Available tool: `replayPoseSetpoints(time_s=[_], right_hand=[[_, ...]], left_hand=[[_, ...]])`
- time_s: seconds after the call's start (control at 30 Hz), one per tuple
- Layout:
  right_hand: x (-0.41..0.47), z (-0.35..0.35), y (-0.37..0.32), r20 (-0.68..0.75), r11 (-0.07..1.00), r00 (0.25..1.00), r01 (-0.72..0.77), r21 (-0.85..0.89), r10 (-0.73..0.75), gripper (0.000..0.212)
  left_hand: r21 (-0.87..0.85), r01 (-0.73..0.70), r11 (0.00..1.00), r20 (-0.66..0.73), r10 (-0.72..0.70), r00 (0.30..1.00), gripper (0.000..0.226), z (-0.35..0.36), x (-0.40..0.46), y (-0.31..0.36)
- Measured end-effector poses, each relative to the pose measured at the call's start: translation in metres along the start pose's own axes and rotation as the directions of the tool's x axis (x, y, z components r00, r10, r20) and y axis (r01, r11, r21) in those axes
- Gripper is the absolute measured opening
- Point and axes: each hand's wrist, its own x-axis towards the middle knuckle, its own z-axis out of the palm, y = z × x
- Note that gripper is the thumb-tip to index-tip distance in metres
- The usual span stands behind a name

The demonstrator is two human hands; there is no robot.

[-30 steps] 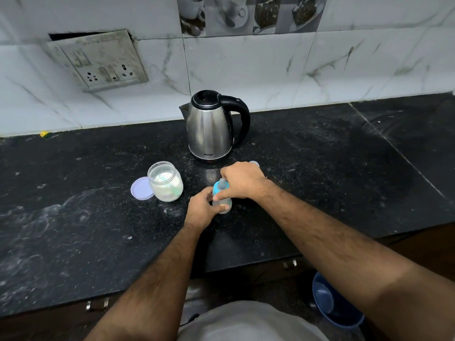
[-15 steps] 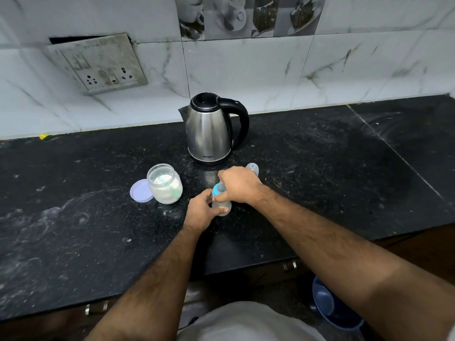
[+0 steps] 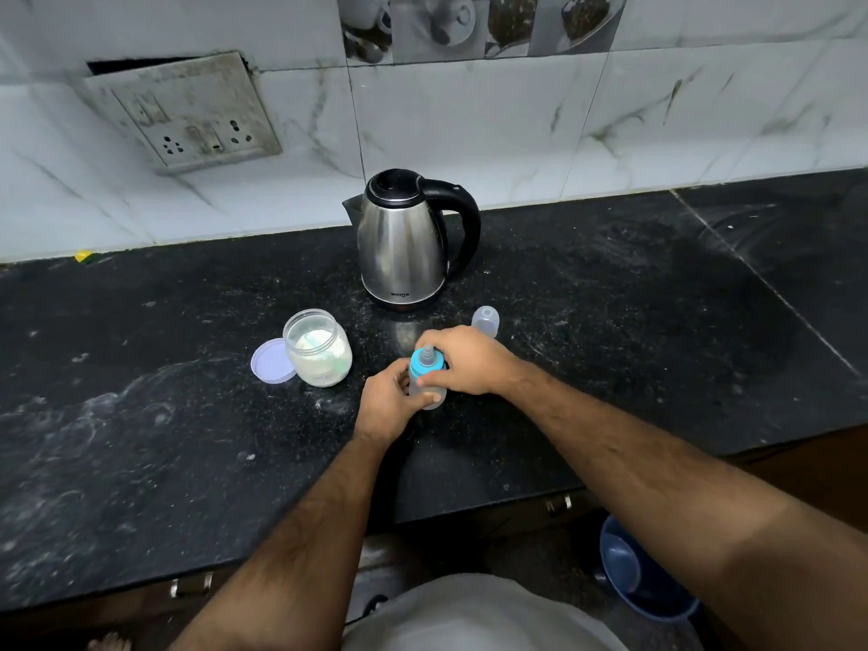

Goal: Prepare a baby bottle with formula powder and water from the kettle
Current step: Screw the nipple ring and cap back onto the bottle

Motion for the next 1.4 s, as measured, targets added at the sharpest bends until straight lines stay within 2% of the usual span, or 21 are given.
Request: replayPoseSetpoints(time_s=[0.1, 0.17, 0.27, 0.37, 0.43, 0.6, 0.77, 0.83, 0.93, 1.0, 1.07, 1.27, 1.4], right_hand=[[-0.008, 0.023, -0.013, -0.176, 0.98, 0.973, -0.167, -0.108, 0.147, 0.051], [-0.006, 0.029, -0.019, -0.208, 0.97, 0.961, -0.21, -0.123, 0.182, 0.055], [0.0, 0.009, -0.01, -0.057, 0.987, 0.991, -0.125, -0.098, 0.119, 0.053], [0.005, -0.015, 0.0, 0.135, 0.995, 0.991, 0.039, -0.094, -0.026, 0.053], [0.008, -0.017, 0.003, 0.156, 0.995, 0.986, 0.076, -0.071, -0.064, 0.045], [0.0, 0.002, 0.005, 0.016, 0.999, 0.999, 0.048, -0.012, -0.047, 0.036], [-0.013, 0.031, -0.013, -0.218, 0.991, 0.967, -0.133, 0.015, 0.133, 0.042], [-0.013, 0.036, -0.022, -0.241, 0.976, 0.946, -0.214, 0.036, 0.216, 0.044], [-0.009, 0.021, -0.013, -0.113, 0.978, 0.973, -0.192, 0.086, 0.201, 0.044], [-0.005, 0.004, -0.004, 0.01, 0.992, 0.994, -0.11, 0.058, 0.11, 0.045], [-0.002, -0.003, 0.002, 0.048, 0.999, 0.998, -0.044, 0.017, 0.043, 0.041], [-0.009, 0.021, 0.002, -0.132, 1.0, 0.991, 0.009, 0.03, -0.005, 0.035], [-0.012, 0.036, -0.002, -0.249, 0.995, 0.967, -0.03, 0.099, 0.054, 0.036]], left_hand=[[0.046, -0.004, 0.999, -0.015, 0.004, 1.0, 0.043, 0.001, 0.0, -0.001], [0.045, 0.013, 0.999, -0.015, -0.012, 1.0, 0.043, -0.001, 0.001, -0.001], [0.034, 0.012, 0.999, 0.011, -0.013, 1.0, 0.037, -0.003, 0.004, -0.002], [0.037, 0.011, 0.999, 0.026, -0.012, 1.0, 0.041, -0.004, 0.005, -0.002], [0.026, 0.02, 0.999, 0.033, -0.021, 0.999, 0.044, -0.003, 0.006, -0.003], [-0.002, 0.015, 1.0, 0.011, -0.015, 1.0, 0.043, -0.001, 0.003, -0.004], [0.034, 0.003, 0.999, -0.032, -0.002, 0.999, 0.042, 0.003, 0.002, -0.01], [0.047, 0.0, 0.999, -0.043, 0.002, 0.999, 0.041, 0.002, 0.002, -0.011], [0.026, 0.007, 1.0, -0.014, -0.007, 1.0, 0.042, 0.001, 0.002, -0.007], [0.009, 0.006, 1.0, 0.011, -0.006, 1.0, 0.043, 0.0, 0.002, -0.006], [0.001, 0.005, 1.0, 0.016, -0.005, 1.0, 0.045, -0.001, 0.002, -0.005], [0.03, 0.009, 1.0, -0.022, -0.008, 1.0, 0.042, 0.001, -0.002, -0.001], [0.077, 0.018, 0.997, -0.05, -0.015, 0.999, 0.042, 0.004, -0.002, -0.005]])
